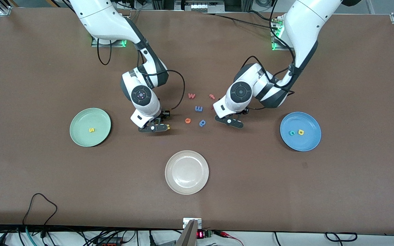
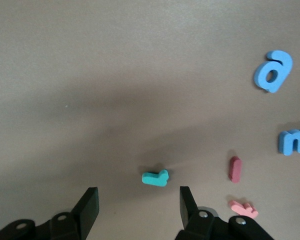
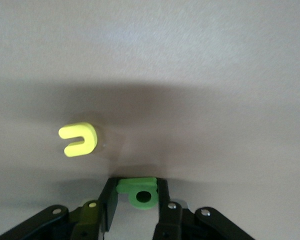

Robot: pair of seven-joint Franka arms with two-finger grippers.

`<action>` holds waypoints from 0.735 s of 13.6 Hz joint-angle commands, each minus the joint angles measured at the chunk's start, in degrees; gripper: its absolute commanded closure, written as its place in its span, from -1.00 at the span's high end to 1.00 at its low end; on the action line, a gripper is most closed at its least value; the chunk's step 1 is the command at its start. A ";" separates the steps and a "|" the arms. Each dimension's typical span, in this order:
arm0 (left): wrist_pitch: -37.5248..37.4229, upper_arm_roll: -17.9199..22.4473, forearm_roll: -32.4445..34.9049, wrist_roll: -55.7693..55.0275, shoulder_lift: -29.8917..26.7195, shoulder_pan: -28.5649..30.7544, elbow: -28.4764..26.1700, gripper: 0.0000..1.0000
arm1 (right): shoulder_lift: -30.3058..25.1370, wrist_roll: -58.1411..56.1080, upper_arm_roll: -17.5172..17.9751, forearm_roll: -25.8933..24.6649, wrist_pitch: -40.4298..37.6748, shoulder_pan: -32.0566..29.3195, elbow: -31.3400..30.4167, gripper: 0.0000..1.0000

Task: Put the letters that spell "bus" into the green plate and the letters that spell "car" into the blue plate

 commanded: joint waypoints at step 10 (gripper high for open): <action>9.05 -0.27 1.50 -2.35 1.68 0.34 -5.48 0.24 | -8.46 -30.50 0.24 -0.39 -8.51 -26.86 -4.51 -0.69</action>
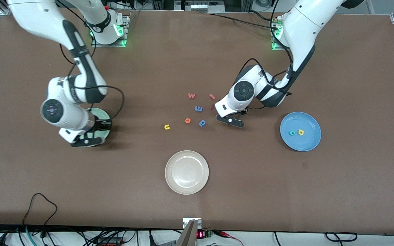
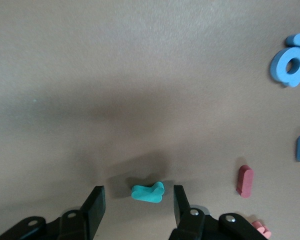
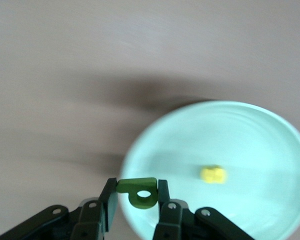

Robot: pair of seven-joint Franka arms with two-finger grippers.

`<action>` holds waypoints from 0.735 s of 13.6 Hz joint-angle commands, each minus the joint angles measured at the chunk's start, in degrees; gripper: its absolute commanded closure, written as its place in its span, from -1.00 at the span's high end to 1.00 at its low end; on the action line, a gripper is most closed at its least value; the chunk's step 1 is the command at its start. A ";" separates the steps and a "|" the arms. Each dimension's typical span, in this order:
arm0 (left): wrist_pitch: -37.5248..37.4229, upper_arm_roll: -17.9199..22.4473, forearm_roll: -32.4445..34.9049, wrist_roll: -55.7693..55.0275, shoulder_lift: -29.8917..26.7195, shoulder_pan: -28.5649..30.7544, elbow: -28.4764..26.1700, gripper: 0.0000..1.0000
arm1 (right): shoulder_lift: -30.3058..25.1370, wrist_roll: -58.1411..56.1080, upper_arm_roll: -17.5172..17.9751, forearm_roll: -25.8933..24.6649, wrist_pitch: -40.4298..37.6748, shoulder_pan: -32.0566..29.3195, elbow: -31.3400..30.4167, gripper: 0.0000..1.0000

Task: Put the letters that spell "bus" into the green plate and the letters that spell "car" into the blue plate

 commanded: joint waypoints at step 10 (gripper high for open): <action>2.68 -0.27 1.48 -2.19 2.09 -0.28 -0.39 -0.15 | -1.14 0.74 2.67 0.64 0.46 2.27 0.05 0.18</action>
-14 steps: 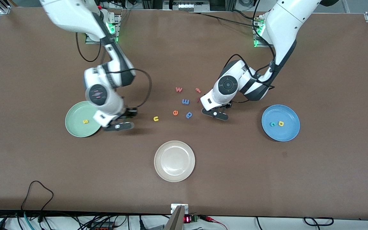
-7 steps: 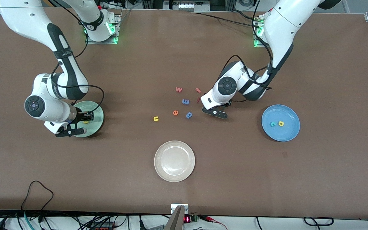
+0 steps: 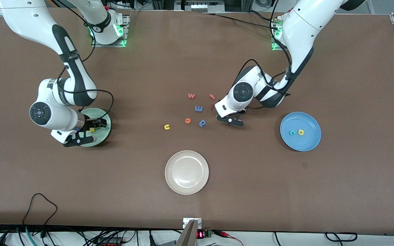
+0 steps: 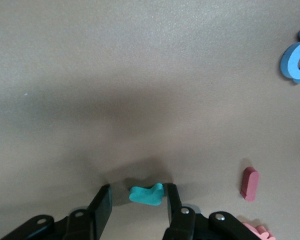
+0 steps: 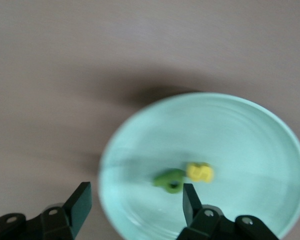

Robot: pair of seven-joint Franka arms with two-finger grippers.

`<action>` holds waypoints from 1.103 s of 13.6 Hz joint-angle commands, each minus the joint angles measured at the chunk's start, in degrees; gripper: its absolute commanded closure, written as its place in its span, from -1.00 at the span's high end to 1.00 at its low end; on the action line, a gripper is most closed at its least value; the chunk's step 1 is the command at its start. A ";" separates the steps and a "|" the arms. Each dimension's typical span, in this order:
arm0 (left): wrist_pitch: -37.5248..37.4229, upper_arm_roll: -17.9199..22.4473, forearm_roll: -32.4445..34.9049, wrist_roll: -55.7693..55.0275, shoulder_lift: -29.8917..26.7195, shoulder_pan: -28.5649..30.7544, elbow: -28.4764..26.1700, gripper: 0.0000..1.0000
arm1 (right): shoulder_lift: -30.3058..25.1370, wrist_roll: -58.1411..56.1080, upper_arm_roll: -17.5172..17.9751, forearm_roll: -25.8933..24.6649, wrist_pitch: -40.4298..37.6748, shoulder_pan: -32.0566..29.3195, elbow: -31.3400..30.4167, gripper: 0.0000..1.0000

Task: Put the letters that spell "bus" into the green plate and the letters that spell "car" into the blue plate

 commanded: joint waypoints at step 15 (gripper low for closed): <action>-10.61 -0.36 1.42 10.86 -7.66 19.76 0.20 -0.57 | 11.06 20.77 1.72 0.42 7.31 21.81 12.18 -0.05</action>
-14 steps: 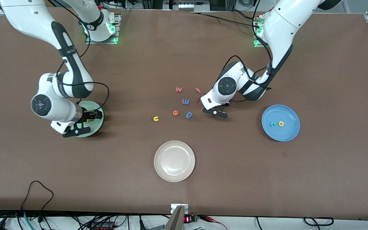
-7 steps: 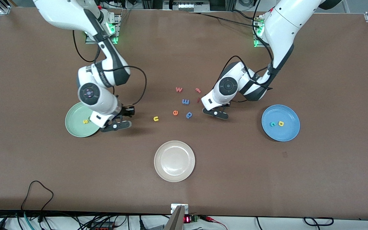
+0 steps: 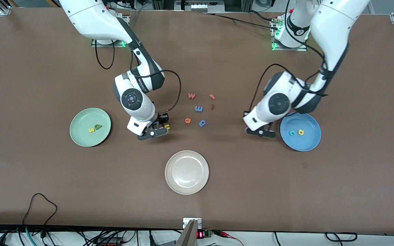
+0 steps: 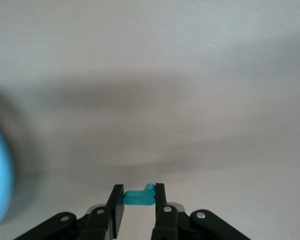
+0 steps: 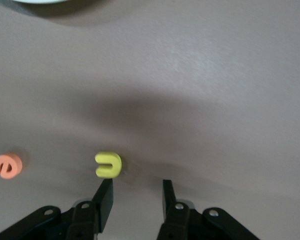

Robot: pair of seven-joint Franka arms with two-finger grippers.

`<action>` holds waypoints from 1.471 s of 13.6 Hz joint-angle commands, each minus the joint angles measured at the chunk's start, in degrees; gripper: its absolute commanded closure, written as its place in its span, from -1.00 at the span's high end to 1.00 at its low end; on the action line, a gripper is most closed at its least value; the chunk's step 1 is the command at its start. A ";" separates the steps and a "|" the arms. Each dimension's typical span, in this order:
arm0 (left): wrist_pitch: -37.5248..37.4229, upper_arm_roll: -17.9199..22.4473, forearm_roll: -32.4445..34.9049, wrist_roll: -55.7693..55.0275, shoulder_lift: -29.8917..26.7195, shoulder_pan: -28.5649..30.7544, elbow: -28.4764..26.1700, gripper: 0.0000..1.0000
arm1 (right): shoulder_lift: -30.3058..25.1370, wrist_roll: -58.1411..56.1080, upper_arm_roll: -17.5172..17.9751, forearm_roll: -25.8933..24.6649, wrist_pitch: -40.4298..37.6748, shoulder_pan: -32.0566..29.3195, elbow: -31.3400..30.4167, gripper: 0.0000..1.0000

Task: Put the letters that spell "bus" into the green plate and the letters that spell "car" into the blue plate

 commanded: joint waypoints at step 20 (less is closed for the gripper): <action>-1.15 1.45 6.62 10.83 2.44 19.14 -2.50 -0.55 | 6.33 5.54 -0.57 0.05 3.66 3.60 4.15 -0.29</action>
